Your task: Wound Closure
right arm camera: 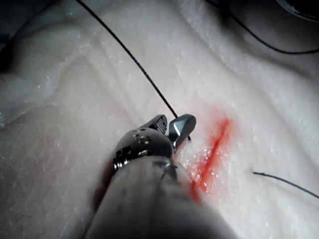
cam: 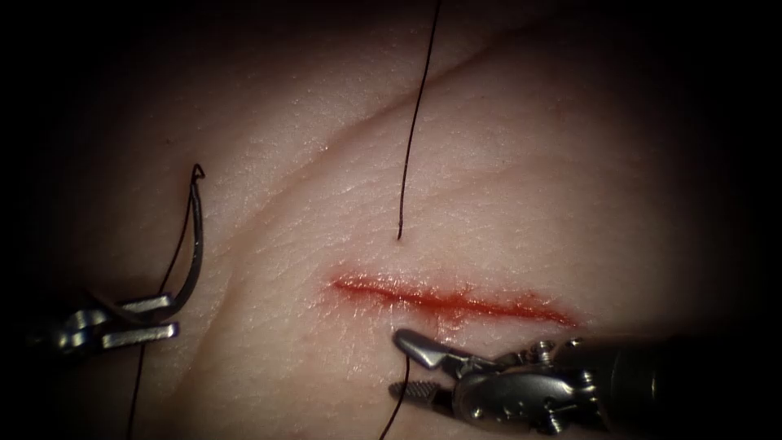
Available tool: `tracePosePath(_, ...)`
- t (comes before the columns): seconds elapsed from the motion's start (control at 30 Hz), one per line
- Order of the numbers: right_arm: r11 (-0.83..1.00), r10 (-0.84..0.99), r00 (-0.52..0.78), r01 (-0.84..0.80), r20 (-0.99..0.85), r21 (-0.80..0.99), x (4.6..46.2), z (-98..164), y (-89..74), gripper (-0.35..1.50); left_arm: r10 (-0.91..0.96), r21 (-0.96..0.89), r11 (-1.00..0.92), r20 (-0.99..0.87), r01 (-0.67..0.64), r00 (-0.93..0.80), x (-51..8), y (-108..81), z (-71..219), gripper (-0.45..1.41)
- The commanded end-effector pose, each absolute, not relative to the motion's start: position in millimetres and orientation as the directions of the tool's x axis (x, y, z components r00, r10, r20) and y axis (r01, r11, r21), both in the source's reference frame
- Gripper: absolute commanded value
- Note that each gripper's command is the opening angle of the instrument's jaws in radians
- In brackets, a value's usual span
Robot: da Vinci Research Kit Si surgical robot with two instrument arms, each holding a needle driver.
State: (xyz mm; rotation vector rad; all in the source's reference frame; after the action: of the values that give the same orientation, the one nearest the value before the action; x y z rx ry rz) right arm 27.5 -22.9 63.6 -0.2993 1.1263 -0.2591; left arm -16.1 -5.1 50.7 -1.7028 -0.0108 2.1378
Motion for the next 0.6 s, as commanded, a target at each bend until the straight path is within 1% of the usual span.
tracePosePath(0.03, 0.930, -0.356, 0.405, 0.067, -0.842, -0.361, 27.5, 64, -23.7, -0.35, 0.317, -0.255, -0.918, -0.933, -0.304, -0.173, -16.5, -5.5, 51, -0.45)
tracePosePath(0.27, 0.925, -0.378, 0.380, 0.112, -0.845, -0.364, 26.0, 61, -27.2, -0.35, 0.316, -0.255, -0.918, -0.933, -0.303, -0.172, -16.5, -5.2, 52, -0.45)
tracePosePath(0.43, 0.920, -0.390, 0.363, 0.118, -0.846, -0.374, 26.1, 57, -30.7, -0.35, 0.314, -0.253, -0.918, -0.934, -0.304, -0.172, -16.6, -5.3, 52, -0.45)
tracePosePath(0.6, 0.902, -0.431, 0.329, 0.173, -0.840, -0.395, 27.1, 53, -36.2, -0.35, 0.314, -0.254, -0.919, -0.934, -0.301, -0.170, -16.5, -5.4, 52, -0.45)
